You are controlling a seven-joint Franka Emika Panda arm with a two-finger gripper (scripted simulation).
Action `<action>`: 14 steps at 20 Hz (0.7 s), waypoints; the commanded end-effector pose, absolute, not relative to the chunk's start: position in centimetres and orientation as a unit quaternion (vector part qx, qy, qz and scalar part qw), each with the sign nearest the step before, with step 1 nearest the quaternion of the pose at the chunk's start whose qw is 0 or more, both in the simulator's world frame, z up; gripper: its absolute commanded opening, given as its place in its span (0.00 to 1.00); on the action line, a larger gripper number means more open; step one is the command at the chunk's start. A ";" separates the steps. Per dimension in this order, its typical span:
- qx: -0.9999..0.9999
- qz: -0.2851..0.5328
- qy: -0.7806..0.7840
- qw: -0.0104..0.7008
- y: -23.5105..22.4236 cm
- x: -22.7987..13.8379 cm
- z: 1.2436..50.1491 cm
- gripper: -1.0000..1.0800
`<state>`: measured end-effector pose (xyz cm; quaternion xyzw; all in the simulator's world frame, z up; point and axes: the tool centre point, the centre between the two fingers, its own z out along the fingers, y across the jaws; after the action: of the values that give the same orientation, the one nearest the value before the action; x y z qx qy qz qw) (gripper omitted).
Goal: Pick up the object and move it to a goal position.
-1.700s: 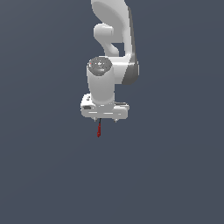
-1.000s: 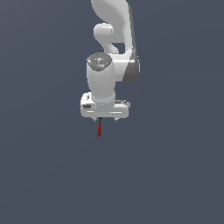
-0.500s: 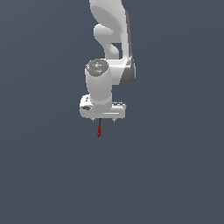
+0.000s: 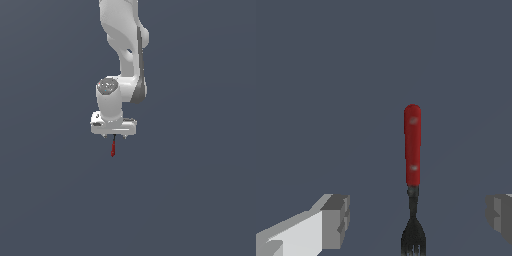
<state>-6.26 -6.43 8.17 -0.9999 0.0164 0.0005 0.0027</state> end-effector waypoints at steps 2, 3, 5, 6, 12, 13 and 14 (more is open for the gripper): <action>-1.000 0.000 0.015 0.001 -7.0 -7.6 6.8 0.96; -1.000 0.000 0.015 0.001 -7.1 -7.9 6.5 0.96; -1.000 0.000 0.015 0.001 -7.3 -8.4 6.1 0.96; -1.000 0.000 0.014 0.000 -7.4 -8.6 5.9 0.96; -1.000 0.000 0.014 0.000 -7.5 -8.8 5.7 0.96; -1.000 0.000 0.014 0.000 -7.5 -8.8 5.6 0.96; -1.000 0.000 0.014 0.000 -7.5 -8.8 5.4 0.96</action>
<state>-8.79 -7.47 5.60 -0.9999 0.0143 0.0003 0.0001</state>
